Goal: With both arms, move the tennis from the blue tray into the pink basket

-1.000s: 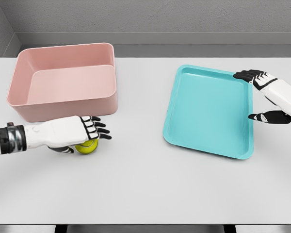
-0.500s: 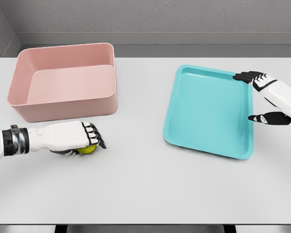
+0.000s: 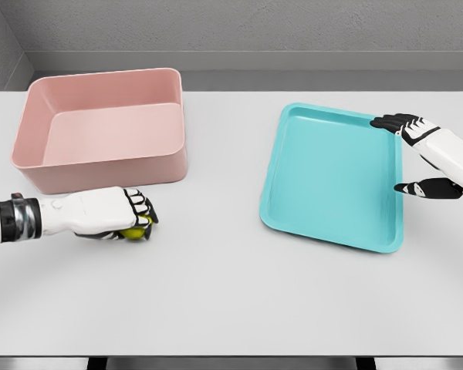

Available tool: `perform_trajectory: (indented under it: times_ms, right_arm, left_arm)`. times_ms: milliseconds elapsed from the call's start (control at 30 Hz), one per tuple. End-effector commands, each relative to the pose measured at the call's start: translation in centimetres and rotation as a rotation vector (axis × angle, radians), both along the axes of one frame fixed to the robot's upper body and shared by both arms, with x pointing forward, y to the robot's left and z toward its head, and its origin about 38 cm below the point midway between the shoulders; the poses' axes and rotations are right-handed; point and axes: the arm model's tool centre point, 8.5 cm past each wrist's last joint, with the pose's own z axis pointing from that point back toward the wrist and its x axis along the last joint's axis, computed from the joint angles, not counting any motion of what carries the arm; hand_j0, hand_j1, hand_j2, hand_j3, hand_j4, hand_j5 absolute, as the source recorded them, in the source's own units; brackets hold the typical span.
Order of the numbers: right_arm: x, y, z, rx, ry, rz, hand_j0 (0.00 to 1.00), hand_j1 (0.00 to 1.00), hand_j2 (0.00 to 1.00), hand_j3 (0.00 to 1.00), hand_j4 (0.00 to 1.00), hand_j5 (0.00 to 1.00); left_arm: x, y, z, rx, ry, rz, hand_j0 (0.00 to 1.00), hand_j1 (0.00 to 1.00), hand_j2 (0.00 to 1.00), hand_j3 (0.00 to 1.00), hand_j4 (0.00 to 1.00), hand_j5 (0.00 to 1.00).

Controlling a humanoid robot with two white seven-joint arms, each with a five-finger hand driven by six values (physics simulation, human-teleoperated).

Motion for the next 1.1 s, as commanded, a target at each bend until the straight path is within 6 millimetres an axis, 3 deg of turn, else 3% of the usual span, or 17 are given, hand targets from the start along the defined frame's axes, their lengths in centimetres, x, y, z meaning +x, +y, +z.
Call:
perform_trajectory:
  times_ms: [0,133,500,1067]
  right_arm:
    - [0.0,0.0,0.1,0.008,0.000,0.000,1.00,1.00,1.00,1.00,1.00,1.00]
    - [0.0,0.0,0.0,0.009,0.001,-0.001,1.00,1.00,1.00,1.00,1.00,1.00]
    - [0.0,-0.1,0.0,0.007,0.001,-0.001,1.00,1.00,1.00,1.00,1.00,1.00]
    - [-0.1,-0.2,0.0,0.009,0.004,-0.004,1.00,1.00,1.00,1.00,1.00,1.00]
  left_arm:
    - [0.0,0.0,0.2,-0.009,0.000,0.001,0.51,0.51,0.51,0.51,0.51,0.51]
    - [0.3,-0.4,1.4,-0.032,-0.015,-0.008,0.51,0.51,0.51,0.51,0.51,0.51]
    - [1.0,0.9,5.0,-0.081,-0.038,0.016,0.51,0.51,0.51,0.51,0.51,0.51]
    - [2.8,1.9,8.7,-0.120,-0.097,0.049,0.52,0.52,0.52,0.52,0.52,0.52]
